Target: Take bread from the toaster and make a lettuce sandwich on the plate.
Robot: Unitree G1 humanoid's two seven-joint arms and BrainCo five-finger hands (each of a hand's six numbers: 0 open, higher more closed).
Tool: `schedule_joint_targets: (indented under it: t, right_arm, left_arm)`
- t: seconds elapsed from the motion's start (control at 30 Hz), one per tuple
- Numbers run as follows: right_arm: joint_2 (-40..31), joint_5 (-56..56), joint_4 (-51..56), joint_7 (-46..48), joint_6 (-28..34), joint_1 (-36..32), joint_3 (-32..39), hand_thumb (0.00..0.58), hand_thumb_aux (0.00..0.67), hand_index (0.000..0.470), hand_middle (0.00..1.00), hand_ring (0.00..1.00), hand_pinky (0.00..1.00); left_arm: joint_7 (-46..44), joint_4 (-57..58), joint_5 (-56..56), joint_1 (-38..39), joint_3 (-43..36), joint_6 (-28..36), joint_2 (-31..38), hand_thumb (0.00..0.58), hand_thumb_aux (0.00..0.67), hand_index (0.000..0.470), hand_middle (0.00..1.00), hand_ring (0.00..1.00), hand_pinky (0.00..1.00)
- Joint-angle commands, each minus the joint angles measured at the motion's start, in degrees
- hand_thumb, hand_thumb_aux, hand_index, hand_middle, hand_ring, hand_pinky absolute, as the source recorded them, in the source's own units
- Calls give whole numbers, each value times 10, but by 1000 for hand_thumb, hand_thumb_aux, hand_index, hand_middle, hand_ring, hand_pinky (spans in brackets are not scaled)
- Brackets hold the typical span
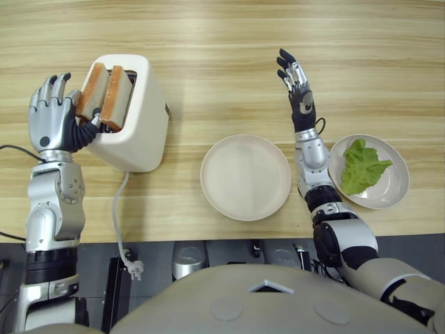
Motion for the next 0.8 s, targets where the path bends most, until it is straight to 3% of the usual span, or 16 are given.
schedule_joint_targets:
  t: [0.03, 0.07, 0.1, 0.53, 0.8]
  right_arm:
    - [-1, -7, 12, -6, -2, -1, 3, 0, 0, 0, 0, 0, 0]
    - [-1, -8, 13, -7, -3, -1, 3, 0, 0, 0, 0, 0, 0]
    - [-1, -9, 14, -7, -3, -2, 3, 0, 0, 0, 0, 0, 0]
    - [1, -11, 28, -15, -5, -11, 2, 0, 0, 0, 0, 0, 0]
    - [-17, 18, 14, -36, -9, -30, -31, 0, 0, 0, 0, 0, 0]
  left_arm:
    - [17, -24, -14, -11, 11, 7, -5, 580, 670, 460, 0, 0, 0]
    - [19, -30, -15, -14, 14, 8, -5, 580, 670, 460, 286, 286, 286]
    - [23, -38, -17, -16, 19, 9, -6, 580, 670, 460, 1000, 1000, 1000]
    - [75, -146, -20, -72, 58, -12, 6, 580, 670, 460, 1000, 1000, 1000]
    - [3, -211, -119, -151, -18, -76, -22, 580, 670, 460, 1000, 1000, 1000]
